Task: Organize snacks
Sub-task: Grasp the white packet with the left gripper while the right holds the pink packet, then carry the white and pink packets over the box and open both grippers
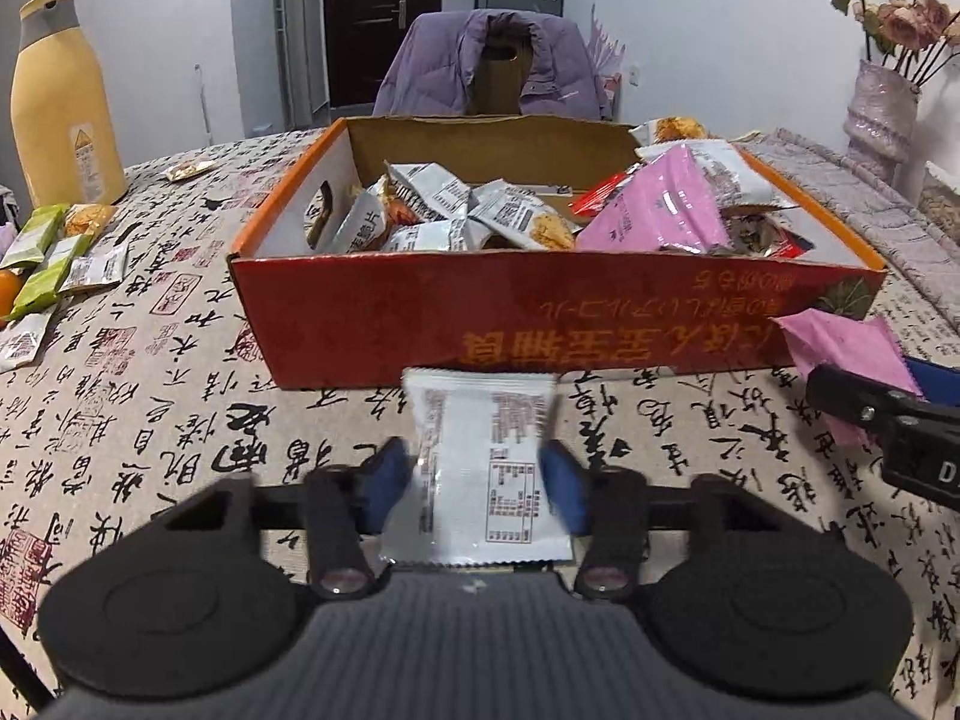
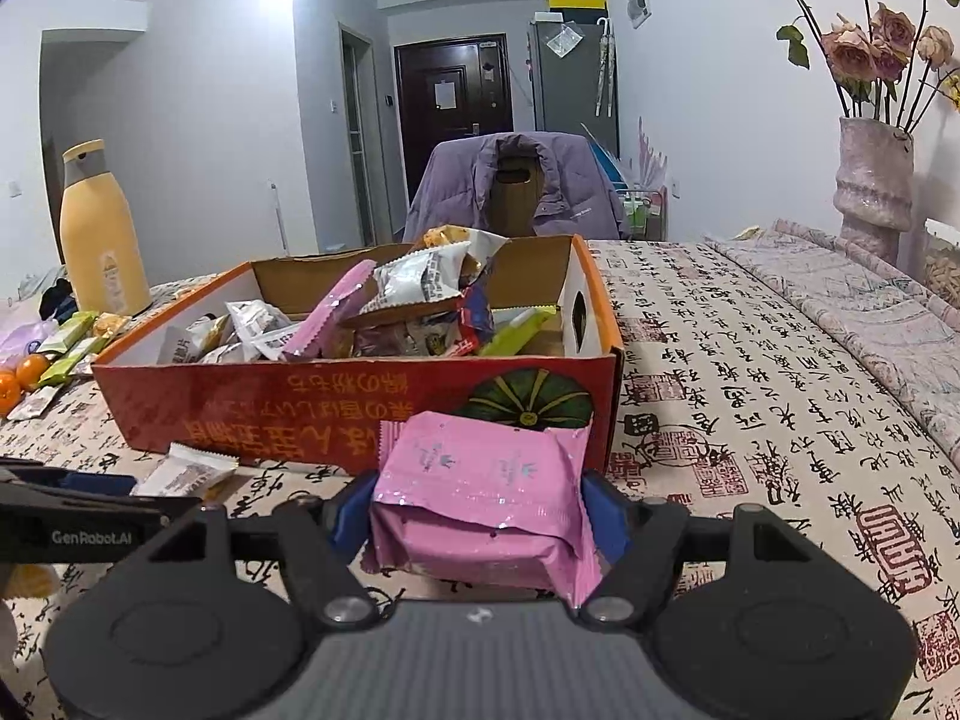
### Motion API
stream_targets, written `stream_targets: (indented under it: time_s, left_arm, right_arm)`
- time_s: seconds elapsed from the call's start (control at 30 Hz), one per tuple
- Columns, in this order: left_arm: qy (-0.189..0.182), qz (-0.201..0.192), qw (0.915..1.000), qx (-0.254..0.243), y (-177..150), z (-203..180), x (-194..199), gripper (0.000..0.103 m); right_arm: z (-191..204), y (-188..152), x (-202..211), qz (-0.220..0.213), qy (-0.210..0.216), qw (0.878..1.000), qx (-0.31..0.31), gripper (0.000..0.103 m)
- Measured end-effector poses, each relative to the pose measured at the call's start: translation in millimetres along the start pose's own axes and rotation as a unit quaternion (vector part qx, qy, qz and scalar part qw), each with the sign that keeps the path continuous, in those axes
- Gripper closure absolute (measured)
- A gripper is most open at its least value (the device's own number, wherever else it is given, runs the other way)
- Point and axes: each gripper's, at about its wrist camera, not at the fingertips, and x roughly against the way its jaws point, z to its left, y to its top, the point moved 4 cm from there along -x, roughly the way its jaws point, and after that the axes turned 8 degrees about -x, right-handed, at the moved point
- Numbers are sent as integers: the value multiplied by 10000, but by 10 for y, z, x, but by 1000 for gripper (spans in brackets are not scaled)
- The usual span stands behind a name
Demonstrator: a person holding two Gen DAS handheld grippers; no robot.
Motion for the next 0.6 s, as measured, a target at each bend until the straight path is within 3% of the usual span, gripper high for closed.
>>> stream_targets:
  time_s: [0.43, 0.6]
  left_arm:
    - [-61, -195, 9998, 66, -41, 18, 185, 58]
    - [-109, -436, 9990, 56, -6, 10, 366, 58]
  right_arm:
    - [94, -26, 59, -123, 43, 9997, 225, 33]
    - [136, -9, 151, -270, 103, 9992, 273, 33]
